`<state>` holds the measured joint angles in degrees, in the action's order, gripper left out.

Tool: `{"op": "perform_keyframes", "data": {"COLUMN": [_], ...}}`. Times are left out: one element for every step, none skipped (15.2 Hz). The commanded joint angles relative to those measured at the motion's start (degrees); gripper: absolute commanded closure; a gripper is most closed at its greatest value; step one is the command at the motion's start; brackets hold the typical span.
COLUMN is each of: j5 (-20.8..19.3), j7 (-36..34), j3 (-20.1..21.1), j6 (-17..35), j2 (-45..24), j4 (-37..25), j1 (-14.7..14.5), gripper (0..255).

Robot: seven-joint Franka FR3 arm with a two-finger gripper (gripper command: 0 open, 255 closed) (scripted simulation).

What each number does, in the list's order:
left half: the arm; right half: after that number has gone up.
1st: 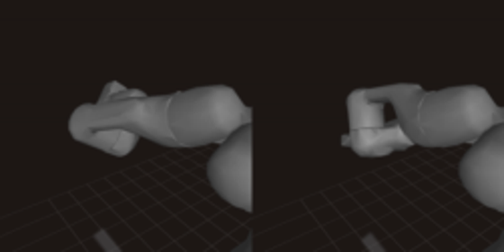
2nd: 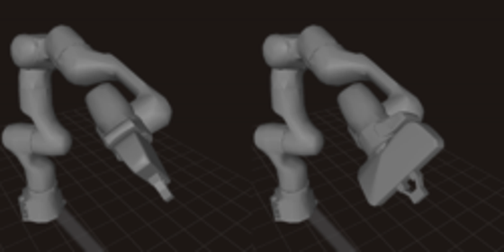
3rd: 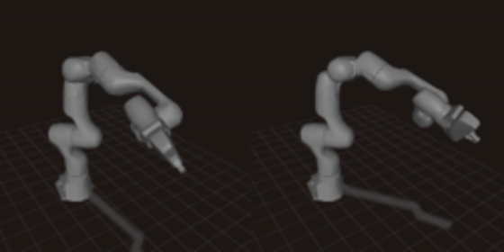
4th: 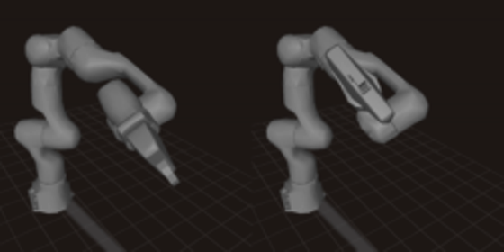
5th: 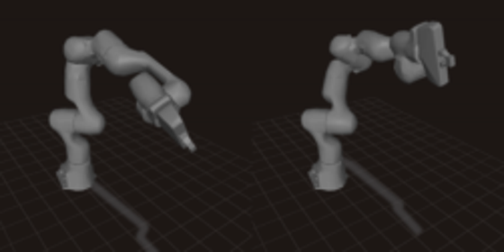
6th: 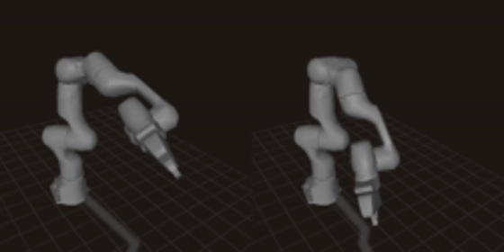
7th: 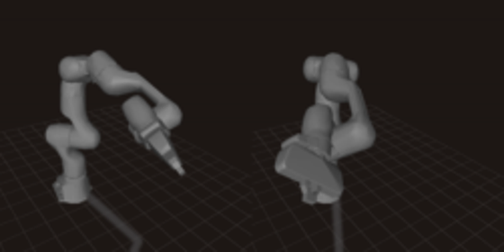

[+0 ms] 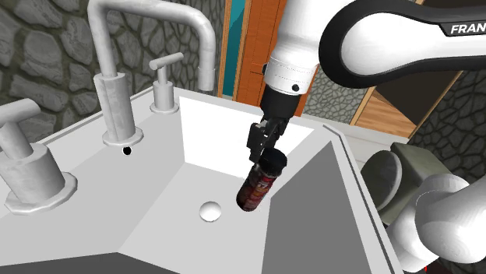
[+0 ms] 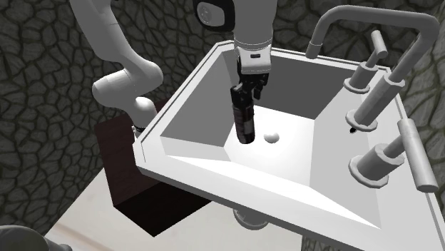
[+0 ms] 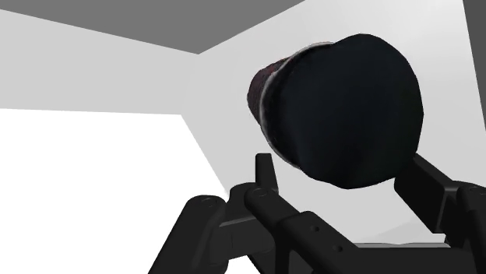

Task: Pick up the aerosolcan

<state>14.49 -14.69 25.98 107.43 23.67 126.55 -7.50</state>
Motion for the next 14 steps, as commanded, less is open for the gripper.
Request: {"op": "perform_keyframes", "data": {"j5": [-0.10,-0.18,-0.25,-0.33,-0.41,-0.49,-0.58,-0.66,-0.75,-0.83,-0.92,-1.01,-1.02,-1.02], "j7": [-0.24,-0.31,-0.37,-0.44,-0.51,-0.59,-0.66,-0.74,-0.82,-0.91,-0.99,-1.08,-1.10,-1.10], "j3": [-0.10,-0.20,-0.31,-0.41,-0.50,-0.59,-0.68,-0.77,-0.85,-0.93,-1.00,-1.07,-1.08,-1.08], "j6": [-1.38,-2.14,-2.90,-3.67,-4.42,-5.18,-5.94,-6.69,-7.44,-8.19,-8.94,-9.69,-9.81,-9.81], "j2": [0.10,0.12,0.14,0.14,0.13,0.10,0.06,0.01,-0.06,-0.14,-0.23,-0.34,-0.34,-0.35], "j4": [-1.33,-2.06,-2.81,-3.57,-4.35,-5.13,-5.92,-6.73,-7.55,-8.38,-9.22,-10.07,-10.19,-10.20], "j1": [0.02,0.05,0.09,0.13,0.18,0.22,0.26,0.31,0.35,0.40,0.45,0.49,0.50,0.50], "gripper": [255,255,255,255,255,255,255,255,255,255,255,255,255,255]}}
